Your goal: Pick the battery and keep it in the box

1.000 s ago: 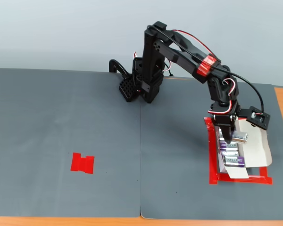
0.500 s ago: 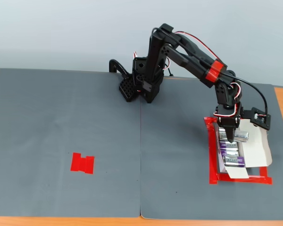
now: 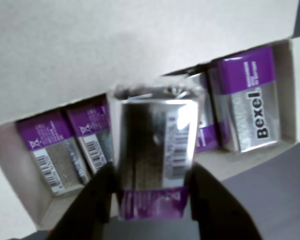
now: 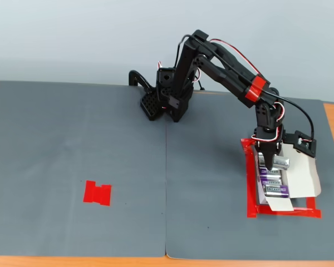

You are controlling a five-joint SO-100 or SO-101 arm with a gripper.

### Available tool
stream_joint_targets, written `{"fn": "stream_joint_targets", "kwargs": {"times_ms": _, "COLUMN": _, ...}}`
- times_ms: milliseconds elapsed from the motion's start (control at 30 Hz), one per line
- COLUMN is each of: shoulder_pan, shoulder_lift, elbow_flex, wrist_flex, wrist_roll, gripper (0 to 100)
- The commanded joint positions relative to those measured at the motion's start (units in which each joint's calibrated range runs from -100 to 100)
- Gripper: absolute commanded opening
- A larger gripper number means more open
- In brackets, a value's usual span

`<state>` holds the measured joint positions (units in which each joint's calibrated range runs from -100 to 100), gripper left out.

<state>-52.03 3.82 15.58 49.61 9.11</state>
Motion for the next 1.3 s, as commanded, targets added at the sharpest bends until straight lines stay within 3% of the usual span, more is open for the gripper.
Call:
{"fn": "stream_joint_targets", "kwargs": {"times_ms": 0, "shoulder_pan": 0.37, "shoulder_lift": -0.56, "elbow_flex": -1.24, "wrist_flex": -0.91, "wrist_roll": -0.12, "gripper": 2}}
{"fn": "stream_joint_targets", "kwargs": {"times_ms": 233, "shoulder_pan": 0.37, "shoulder_lift": -0.56, "elbow_flex": -1.15, "wrist_flex": -0.82, "wrist_roll": -0.12, "gripper": 3}}
{"fn": "stream_joint_targets", "kwargs": {"times_ms": 500, "shoulder_pan": 0.44, "shoulder_lift": -0.47, "elbow_flex": -1.06, "wrist_flex": -0.82, "wrist_roll": -0.17, "gripper": 20}}
{"fn": "stream_joint_targets", "kwargs": {"times_ms": 833, "shoulder_pan": 0.52, "shoulder_lift": -0.56, "elbow_flex": -1.06, "wrist_flex": -0.82, "wrist_roll": -0.17, "gripper": 20}}
{"fn": "stream_joint_targets", "kwargs": {"times_ms": 1000, "shoulder_pan": 0.81, "shoulder_lift": -1.24, "elbow_flex": -1.06, "wrist_flex": -0.82, "wrist_roll": -0.17, "gripper": 19}}
{"fn": "stream_joint_targets", "kwargs": {"times_ms": 1267, "shoulder_pan": 1.04, "shoulder_lift": -3.7, "elbow_flex": -1.06, "wrist_flex": 1.69, "wrist_roll": -0.17, "gripper": 1}}
